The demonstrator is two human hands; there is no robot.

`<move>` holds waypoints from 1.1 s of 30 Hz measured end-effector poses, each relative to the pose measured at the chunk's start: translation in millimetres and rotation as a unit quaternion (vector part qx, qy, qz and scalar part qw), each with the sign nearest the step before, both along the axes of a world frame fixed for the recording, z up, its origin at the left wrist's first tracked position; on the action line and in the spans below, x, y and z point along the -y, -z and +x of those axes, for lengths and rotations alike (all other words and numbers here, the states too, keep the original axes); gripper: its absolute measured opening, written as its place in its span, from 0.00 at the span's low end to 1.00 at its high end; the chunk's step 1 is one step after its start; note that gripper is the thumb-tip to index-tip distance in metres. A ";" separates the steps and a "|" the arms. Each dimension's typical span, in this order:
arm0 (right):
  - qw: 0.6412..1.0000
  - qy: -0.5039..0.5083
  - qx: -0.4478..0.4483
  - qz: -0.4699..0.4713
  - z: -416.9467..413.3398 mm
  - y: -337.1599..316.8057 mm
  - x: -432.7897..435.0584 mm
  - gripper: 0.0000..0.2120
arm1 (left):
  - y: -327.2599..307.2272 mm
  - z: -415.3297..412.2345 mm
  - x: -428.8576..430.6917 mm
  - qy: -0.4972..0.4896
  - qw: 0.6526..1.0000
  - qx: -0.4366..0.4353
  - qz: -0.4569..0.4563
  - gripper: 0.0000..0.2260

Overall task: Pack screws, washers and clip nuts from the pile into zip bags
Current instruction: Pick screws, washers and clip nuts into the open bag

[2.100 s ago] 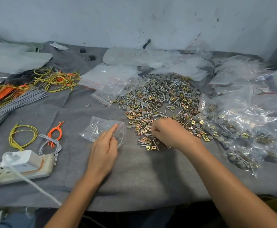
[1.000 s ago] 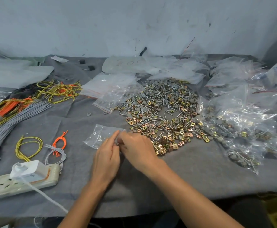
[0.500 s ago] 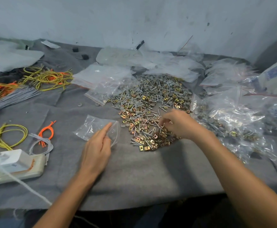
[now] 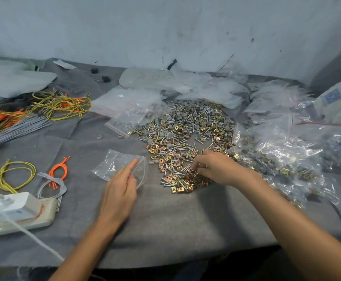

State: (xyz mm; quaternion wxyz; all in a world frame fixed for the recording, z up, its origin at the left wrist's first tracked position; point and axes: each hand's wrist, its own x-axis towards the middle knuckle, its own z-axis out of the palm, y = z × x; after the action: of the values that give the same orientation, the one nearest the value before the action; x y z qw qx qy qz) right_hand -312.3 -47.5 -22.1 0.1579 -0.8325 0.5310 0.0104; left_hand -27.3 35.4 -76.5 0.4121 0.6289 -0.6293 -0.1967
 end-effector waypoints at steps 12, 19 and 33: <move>0.998 0.032 0.055 0.001 -1.1 -15.4 -9.3 0.04 | 0.1 -1.5 -0.4 0.002 1.000 -0.009 -0.001 0.24; 0.980 -0.014 0.193 -0.037 82.4 -24.1 -45.0 0.02 | 1.7 -0.2 0.5 -0.001 1.000 -0.007 -0.010 0.24; 0.979 0.020 0.117 -0.164 156.3 12.2 -49.9 0.12 | 4.0 1.0 2.7 -0.012 1.000 -0.022 -0.007 0.25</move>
State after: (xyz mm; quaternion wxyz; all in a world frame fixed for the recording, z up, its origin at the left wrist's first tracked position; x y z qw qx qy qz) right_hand -156.0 2.4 -34.3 0.0805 -0.8319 0.5198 -0.1769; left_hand -26.4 32.7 -80.5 0.4325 0.6294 -0.6135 -0.2010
